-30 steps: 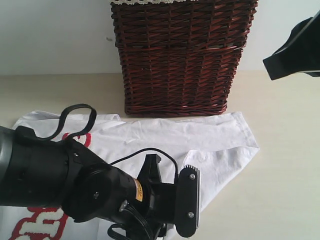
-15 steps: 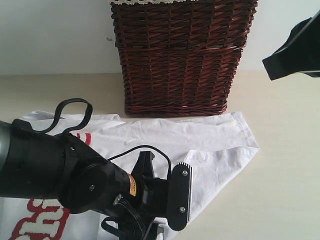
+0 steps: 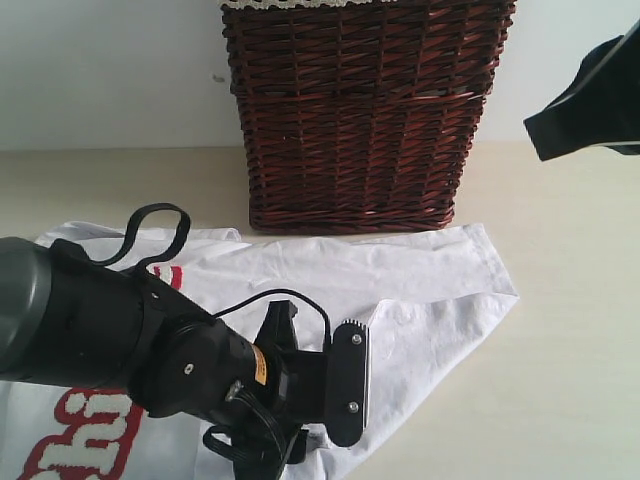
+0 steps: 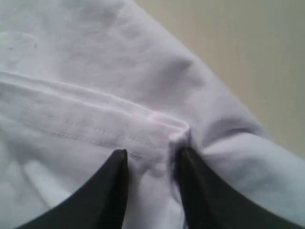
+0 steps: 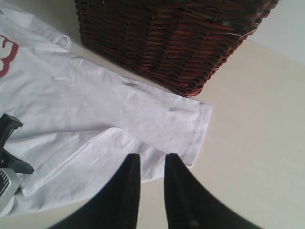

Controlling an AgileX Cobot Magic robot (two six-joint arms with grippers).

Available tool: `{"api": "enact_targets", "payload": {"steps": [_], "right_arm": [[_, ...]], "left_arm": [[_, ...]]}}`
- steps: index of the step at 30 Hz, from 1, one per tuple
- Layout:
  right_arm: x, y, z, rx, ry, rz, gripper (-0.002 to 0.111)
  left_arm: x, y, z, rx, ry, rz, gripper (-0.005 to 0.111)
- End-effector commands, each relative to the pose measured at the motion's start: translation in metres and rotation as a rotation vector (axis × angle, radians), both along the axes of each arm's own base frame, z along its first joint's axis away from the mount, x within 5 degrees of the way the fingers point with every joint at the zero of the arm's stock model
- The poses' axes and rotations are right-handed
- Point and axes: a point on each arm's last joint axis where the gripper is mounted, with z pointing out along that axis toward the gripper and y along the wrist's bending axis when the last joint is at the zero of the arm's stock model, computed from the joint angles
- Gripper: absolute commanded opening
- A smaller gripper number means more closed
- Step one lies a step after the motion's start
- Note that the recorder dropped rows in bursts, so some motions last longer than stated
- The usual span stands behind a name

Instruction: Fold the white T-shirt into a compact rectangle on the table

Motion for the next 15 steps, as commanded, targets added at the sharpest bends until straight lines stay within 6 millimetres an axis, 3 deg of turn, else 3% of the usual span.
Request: {"api": "enact_targets", "payload": {"steps": [1, 4, 11, 15], "right_arm": [[0.001, 0.000, 0.002, 0.005, -0.016, 0.003, 0.019], [0.001, 0.000, 0.002, 0.005, -0.016, 0.003, 0.019], [0.001, 0.000, 0.003, 0.007, -0.019, 0.004, 0.019], [0.001, 0.000, 0.003, 0.007, -0.019, 0.004, 0.019]], "left_arm": [[-0.004, 0.003, -0.006, 0.040, 0.045, 0.003, 0.025], [-0.004, 0.003, -0.006, 0.040, 0.045, 0.002, 0.002], [-0.004, 0.003, 0.008, 0.002, 0.028, 0.012, 0.000], [-0.005, 0.002, 0.028, -0.062, 0.007, 0.035, 0.000]]}}
